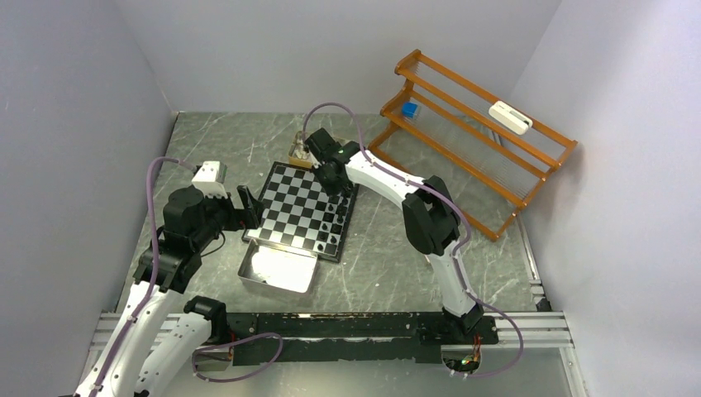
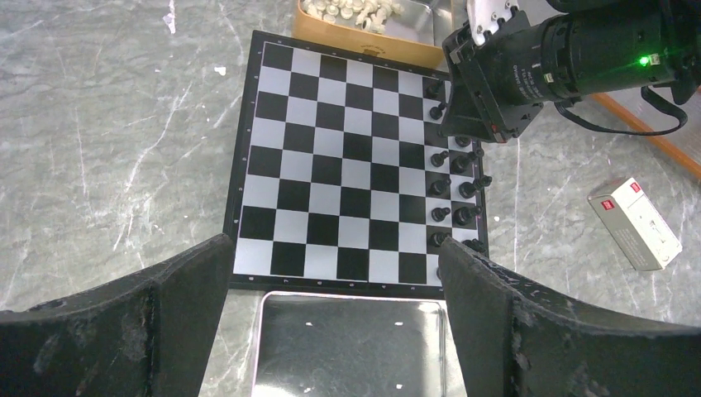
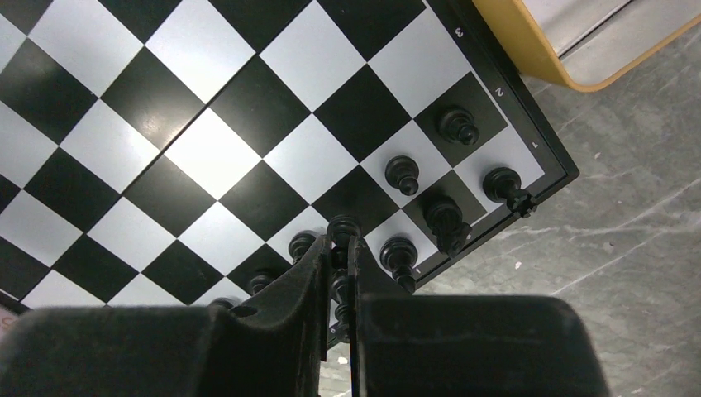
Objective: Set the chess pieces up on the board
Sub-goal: Place the chess piece on the chessboard.
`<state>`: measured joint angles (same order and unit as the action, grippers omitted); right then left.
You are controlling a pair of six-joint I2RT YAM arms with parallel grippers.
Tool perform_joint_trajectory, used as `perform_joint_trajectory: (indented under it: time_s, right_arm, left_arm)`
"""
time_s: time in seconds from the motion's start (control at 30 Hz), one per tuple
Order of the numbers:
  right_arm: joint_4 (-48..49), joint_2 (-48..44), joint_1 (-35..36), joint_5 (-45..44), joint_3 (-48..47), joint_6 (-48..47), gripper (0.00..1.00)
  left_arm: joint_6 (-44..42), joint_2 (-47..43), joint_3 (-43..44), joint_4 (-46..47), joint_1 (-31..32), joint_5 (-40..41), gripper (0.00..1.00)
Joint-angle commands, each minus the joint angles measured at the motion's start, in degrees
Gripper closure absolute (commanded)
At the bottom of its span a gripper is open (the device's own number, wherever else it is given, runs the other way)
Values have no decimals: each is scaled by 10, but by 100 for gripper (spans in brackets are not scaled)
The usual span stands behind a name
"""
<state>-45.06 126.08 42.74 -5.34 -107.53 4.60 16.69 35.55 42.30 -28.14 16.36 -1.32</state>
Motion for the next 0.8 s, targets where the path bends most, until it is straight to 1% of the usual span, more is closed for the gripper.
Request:
perform_joint_trajectory:
  time_s: [0.0, 0.5, 0.77]
  right_arm:
    - [-17, 9, -5, 1, -21, -12, 91]
    - [-28, 37, -13, 23, -39, -11, 89]
    - [-35, 46, -14, 17, -44, -11, 88]
  left_arm:
    - [-8, -6, -1, 8, 2, 12, 2]
    - [-8, -3, -1, 9, 2, 12, 2]
    - [-8, -4, -1, 9, 3, 11, 2]
